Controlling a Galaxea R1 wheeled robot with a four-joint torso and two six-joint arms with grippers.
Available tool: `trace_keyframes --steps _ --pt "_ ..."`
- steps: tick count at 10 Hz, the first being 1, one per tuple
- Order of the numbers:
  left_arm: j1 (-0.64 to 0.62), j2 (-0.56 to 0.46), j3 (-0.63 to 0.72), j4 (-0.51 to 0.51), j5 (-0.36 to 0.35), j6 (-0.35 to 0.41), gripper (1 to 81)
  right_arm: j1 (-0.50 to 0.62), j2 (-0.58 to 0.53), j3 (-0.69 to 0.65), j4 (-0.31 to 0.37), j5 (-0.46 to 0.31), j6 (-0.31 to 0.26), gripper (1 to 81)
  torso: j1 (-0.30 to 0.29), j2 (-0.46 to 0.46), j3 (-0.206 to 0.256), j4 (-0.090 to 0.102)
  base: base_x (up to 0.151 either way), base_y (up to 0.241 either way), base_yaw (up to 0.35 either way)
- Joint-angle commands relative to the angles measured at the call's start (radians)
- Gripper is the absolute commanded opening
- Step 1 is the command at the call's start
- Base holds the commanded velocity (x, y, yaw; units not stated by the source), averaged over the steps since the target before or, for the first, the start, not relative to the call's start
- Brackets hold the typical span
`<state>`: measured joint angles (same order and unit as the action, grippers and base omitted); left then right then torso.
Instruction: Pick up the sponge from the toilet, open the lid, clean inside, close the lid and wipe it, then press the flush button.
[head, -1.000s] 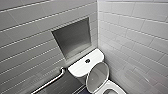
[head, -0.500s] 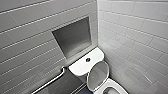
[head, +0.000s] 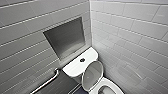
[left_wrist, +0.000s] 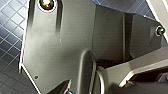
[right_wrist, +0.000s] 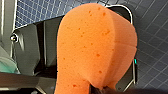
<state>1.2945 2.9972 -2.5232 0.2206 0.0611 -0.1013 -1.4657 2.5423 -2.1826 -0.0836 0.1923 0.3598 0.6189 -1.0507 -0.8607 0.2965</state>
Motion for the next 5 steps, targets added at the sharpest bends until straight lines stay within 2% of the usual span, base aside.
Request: trace_keyframes --steps 1,4,5 --pt "-0.144 -0.187 0.256 -0.118 0.069 0.005 81.1 -0.044 -0.012 0.011 -0.054 0.009 -0.004 1.0 0.0 0.0 0.0 0.001 0.0 0.0 0.0" --pt "-0.264 -0.283 0.426 -0.228 0.069 0.005 81.1 -0.111 0.002 -0.005 -0.114 0.068 -0.004 1.0 -0.001 0.0 0.0 -0.001 0.0 0.0 0.0" --pt "-0.316 -0.291 0.442 -0.283 0.069 0.003 81.1 -0.124 0.018 -0.02 -0.116 0.07 -0.004 1.0 -0.001 0.0 0.0 -0.023 0.0 0.0 0.0"
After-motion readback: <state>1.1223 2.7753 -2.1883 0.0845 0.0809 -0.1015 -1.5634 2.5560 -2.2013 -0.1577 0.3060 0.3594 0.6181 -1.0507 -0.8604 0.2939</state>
